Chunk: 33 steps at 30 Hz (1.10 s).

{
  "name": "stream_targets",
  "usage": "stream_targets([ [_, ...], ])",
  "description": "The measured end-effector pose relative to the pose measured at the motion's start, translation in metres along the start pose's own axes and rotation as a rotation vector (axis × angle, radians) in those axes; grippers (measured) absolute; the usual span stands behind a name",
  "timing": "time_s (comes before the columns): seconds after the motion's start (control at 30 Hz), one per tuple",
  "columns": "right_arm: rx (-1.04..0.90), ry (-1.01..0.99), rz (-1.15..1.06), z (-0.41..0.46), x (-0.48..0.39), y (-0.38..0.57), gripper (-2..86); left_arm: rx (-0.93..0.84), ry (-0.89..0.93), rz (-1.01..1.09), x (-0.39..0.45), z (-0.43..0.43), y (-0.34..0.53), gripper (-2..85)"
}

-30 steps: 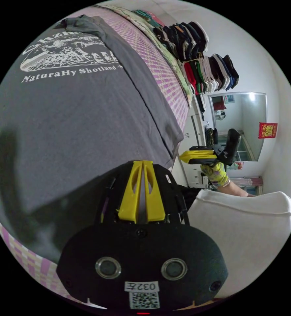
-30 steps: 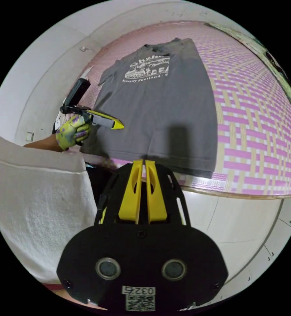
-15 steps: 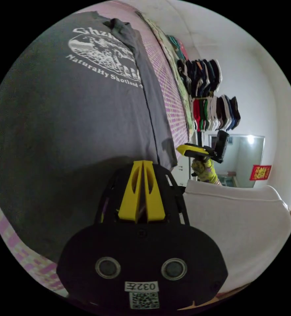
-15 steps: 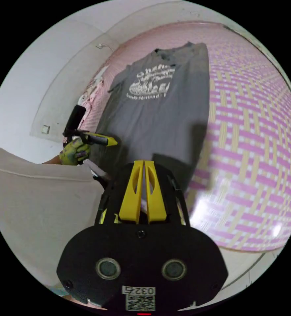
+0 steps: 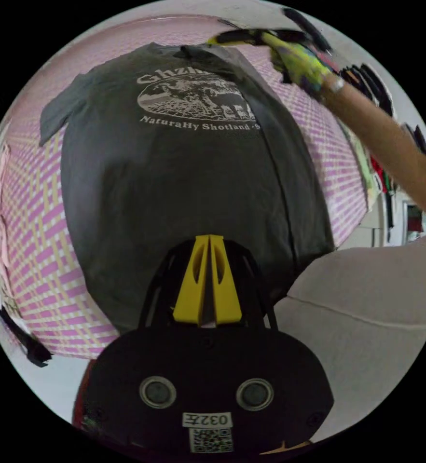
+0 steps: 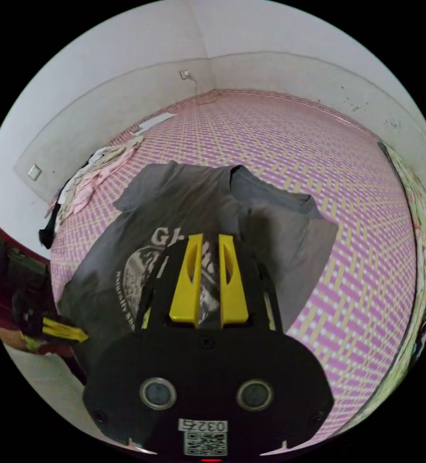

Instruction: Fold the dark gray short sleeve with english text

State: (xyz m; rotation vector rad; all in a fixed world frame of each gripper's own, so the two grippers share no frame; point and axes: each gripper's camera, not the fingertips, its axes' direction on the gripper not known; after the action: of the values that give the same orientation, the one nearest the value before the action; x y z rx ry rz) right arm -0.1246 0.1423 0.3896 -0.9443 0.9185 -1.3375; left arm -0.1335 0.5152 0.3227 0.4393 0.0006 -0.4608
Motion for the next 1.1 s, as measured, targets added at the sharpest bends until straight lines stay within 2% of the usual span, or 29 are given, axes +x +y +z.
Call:
stream_targets([
  [0.07, -0.036, 0.04, 0.0, 0.031, 0.013, -0.039, 7.3, -0.029, -0.142, 0.045, 0.024, -0.003, -0.003, -1.0],
  [0.13, -0.08, 0.069, -0.007, 0.057, 0.02, -0.06, 7.3, -0.022, -0.206, 0.06, 0.035, -0.004, 0.001, -1.0],
  [0.23, -0.211, 0.083, -0.045, 0.101, 0.029, -0.077, 3.5, -0.063, -0.181, 0.031, 0.03, -0.009, -0.004, -1.0],
  [0.3, -0.144, 0.063, -0.01, 0.094, 0.039, -0.075, 1.8, -0.094, -0.115, -0.014, 0.016, -0.012, -0.008, -1.0],
  [0.4, 0.117, -0.245, 0.132, 0.052, 0.077, -0.057, 1.5, -0.098, -0.021, -0.052, -0.004, -0.015, -0.004, -1.0],
  [0.47, 0.291, -0.56, 0.261, 0.048, 0.116, -0.038, 4.0, -0.064, 0.042, -0.079, -0.019, -0.018, 0.006, -1.0],
  [0.5, 0.288, -0.602, 0.294, 0.055, 0.123, -0.036, 5.1, -0.055, 0.054, -0.084, -0.022, -0.018, 0.009, -1.0],
  [0.53, 0.201, -0.621, 0.322, 0.075, 0.13, -0.038, 6.9, -0.041, 0.067, -0.088, -0.027, -0.019, 0.014, -1.0],
  [0.57, 0.061, -0.608, 0.314, 0.099, 0.13, -0.044, 8.4, -0.034, 0.071, -0.088, -0.029, -0.02, 0.017, -1.0],
  [0.63, -0.005, -0.562, 0.286, 0.108, 0.126, -0.048, 8.1, -0.035, 0.065, -0.085, -0.032, -0.021, 0.021, -1.0],
  [0.73, 0.118, -0.404, 0.352, 0.083, 0.126, -0.043, 5.7, -0.029, 0.053, -0.09, -0.035, -0.023, 0.028, -1.0],
  [0.8, 0.087, -0.401, 0.377, 0.081, 0.122, -0.043, 5.2, -0.017, 0.05, -0.094, -0.038, -0.024, 0.035, -1.0],
  [0.97, -0.046, -0.161, 0.118, 0.082, 0.035, -0.027, 7.1, 0.012, 0.059, -0.112, -0.051, -0.025, 0.055, -1.0],
  [1.1, -0.139, -0.118, -0.019, 0.118, 0.001, -0.021, 7.1, 0.027, 0.043, -0.092, -0.055, -0.026, 0.068, -1.0],
])
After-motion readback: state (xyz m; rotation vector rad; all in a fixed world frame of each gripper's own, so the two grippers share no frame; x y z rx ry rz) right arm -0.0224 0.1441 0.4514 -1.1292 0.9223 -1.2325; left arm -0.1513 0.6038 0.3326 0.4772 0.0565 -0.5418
